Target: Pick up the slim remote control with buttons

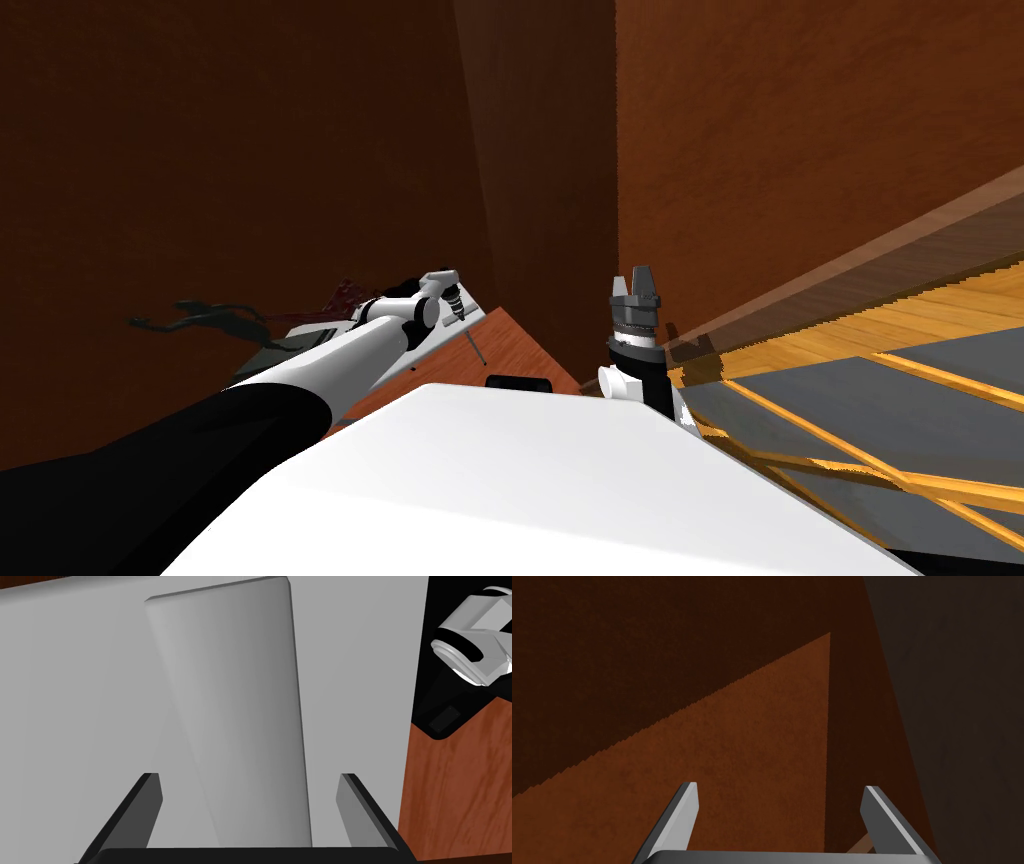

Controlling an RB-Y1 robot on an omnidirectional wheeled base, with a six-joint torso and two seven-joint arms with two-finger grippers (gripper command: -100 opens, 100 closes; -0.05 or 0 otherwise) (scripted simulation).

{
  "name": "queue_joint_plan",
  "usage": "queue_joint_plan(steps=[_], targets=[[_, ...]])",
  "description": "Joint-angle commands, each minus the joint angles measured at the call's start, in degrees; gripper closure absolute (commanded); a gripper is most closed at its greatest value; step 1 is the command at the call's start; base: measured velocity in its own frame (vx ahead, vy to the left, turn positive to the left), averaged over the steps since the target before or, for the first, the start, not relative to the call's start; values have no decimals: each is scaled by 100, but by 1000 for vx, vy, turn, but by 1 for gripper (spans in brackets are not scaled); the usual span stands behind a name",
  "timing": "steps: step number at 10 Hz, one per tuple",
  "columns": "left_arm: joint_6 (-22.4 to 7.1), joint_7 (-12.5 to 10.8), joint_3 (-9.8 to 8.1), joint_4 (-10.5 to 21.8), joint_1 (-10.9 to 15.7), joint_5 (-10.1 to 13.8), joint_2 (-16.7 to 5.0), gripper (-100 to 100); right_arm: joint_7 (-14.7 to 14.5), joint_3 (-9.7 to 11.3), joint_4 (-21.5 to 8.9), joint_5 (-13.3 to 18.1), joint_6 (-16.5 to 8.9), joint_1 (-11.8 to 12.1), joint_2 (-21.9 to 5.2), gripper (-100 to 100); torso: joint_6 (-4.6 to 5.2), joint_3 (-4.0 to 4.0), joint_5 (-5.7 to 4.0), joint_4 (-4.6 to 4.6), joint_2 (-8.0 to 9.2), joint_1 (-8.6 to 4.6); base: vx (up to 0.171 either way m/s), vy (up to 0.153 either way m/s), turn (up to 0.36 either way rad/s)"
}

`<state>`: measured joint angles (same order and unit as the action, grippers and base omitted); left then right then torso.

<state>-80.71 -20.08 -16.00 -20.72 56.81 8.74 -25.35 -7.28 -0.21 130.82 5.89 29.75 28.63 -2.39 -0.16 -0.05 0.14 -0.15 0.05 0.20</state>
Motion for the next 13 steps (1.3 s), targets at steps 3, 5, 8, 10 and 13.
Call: queue_joint_plan(steps=[3, 5, 8, 10, 13], targets=[[-5, -8, -4, 2, -2, 3, -2, 100, 0, 0, 0, 0, 0, 0, 0, 0, 6, -6, -2, -3, -9, -7, -1, 1, 4], [-5, -4, -2, 2, -3, 2, -1, 100, 0, 0, 0, 0, 0, 0, 0, 0, 5, -7, -3, -2, -11, -9, 0, 0, 0], [-153, 219, 43, -108, 52, 13, 28, 100, 0, 0, 0, 0, 0, 2, 1, 0, -16, -8, -7, -3, -16, -16, 37, -44, 215], [-263, 428, 85, -159, 130, 22, 54, 100, 0, 1, 0, 0, 0, 2, 1, 0, 3, -19, -13, -4, -36, -46, 76, -104, 235], [-270, 508, 101, -112, 194, 23, 47, 0, 0, 1, 1, 0, 0, 0, 1, 0, 10, -14, -12, -5, -25, -43, 31, -70, 103]])
